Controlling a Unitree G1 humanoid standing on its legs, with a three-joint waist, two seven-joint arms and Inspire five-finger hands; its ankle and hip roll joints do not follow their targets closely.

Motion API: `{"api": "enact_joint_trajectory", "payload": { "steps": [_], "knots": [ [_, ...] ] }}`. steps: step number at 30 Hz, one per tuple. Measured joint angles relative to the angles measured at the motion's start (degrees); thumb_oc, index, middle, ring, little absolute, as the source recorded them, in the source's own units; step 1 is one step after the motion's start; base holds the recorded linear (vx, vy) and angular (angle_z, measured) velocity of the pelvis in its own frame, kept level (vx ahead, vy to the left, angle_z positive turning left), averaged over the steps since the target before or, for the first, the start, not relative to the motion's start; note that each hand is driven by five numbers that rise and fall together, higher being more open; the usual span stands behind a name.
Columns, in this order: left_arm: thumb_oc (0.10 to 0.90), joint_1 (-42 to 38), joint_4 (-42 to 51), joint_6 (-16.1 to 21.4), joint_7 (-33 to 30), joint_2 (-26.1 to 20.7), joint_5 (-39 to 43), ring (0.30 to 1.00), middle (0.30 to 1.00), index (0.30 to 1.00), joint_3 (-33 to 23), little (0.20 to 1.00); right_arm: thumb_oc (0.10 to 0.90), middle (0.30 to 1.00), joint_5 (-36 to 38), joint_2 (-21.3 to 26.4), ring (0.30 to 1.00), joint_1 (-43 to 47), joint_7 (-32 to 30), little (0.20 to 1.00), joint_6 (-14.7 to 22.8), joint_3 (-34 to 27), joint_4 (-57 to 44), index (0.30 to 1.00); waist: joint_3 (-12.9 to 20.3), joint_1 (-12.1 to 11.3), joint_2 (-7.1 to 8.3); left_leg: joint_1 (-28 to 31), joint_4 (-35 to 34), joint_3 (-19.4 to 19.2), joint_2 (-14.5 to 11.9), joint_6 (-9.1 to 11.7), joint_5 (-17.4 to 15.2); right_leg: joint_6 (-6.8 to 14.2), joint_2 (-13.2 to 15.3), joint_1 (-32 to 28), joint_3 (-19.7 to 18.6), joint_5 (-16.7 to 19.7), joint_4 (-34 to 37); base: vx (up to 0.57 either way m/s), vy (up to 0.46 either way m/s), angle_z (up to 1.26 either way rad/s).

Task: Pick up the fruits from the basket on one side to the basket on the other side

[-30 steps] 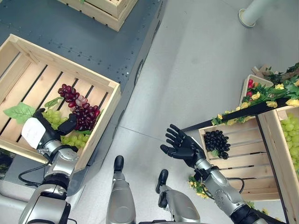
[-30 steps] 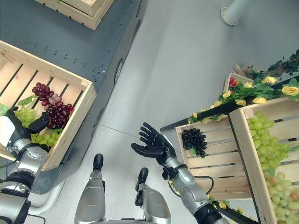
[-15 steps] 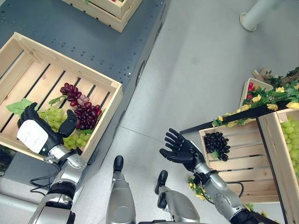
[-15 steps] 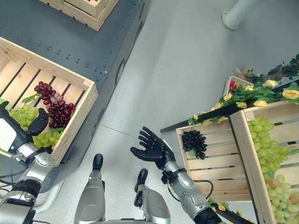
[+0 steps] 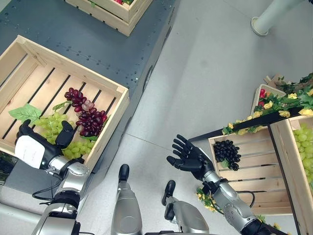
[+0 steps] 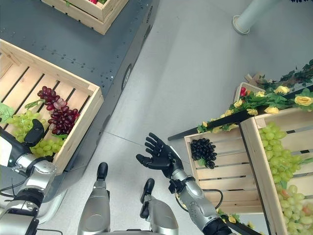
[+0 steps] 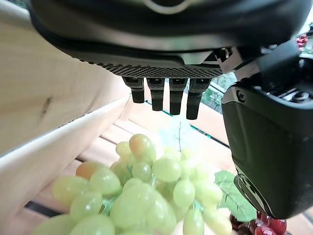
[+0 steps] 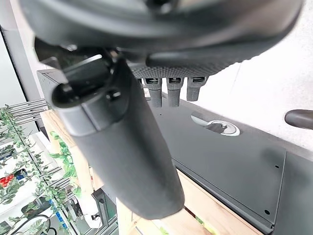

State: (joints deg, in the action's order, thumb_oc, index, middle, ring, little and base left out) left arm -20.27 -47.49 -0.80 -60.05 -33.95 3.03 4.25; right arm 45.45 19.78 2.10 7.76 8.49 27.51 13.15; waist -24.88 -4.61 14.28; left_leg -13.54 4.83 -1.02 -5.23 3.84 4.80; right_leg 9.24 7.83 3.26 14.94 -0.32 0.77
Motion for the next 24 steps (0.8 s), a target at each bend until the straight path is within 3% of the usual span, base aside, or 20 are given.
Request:
{"api": "enact_joint_trajectory", "payload": {
  "steps": [9,24],
  "knots": [
    [0.8,-3.07,-3.56,-2.26,8.88,-1.25,4.43,0.9,0.9,0.9,1.31,0.9,0.8,0.9,-0.02,-0.03,0.9,1.04,-0.04,0.9,-0.01,0.05,-0.03,0.9,-0.01,0.44,-0.02,-0.07,-0.11,-0.05,0.08,-0.01,-0.01,0.0,0.07,0.16,-0.08,0.0,0.02,-0.01,0.01,0.0],
    [0.8,-5.63,-7.14,-6.37,15.42,-3.02,8.18,0.9,0.9,0.9,2.29,0.9,0.8,0.9,-0.14,-0.14,0.9,2.89,-0.22,0.9,-0.06,0.03,-0.02,0.9,-0.4,0.57,-0.57,-0.34,-0.21,-0.45,0.08,-0.03,-0.04,0.0,0.15,0.61,-0.31,0.0,0.02,0.0,0.002,0.0]
  ]
}}
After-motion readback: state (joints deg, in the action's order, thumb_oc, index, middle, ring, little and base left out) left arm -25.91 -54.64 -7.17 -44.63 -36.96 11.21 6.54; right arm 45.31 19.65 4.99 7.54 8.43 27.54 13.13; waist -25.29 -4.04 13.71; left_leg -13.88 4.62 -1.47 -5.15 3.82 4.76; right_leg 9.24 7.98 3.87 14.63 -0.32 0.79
